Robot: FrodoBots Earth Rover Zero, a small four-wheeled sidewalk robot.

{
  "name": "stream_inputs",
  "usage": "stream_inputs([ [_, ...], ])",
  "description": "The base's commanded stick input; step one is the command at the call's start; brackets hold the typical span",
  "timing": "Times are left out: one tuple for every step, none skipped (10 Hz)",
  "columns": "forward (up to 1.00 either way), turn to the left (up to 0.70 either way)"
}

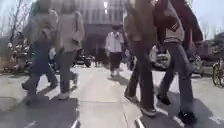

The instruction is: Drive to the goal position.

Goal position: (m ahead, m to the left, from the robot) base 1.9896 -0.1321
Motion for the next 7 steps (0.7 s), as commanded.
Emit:
stream_inputs([
  [0.85, 0.03],
  [0.85, 0.02],
  [0.85, 0.01],
  [0.85, 0.01],
  [0.85, 0.01],
  [0.85, 0.01],
  [0.85, 0.01],
])
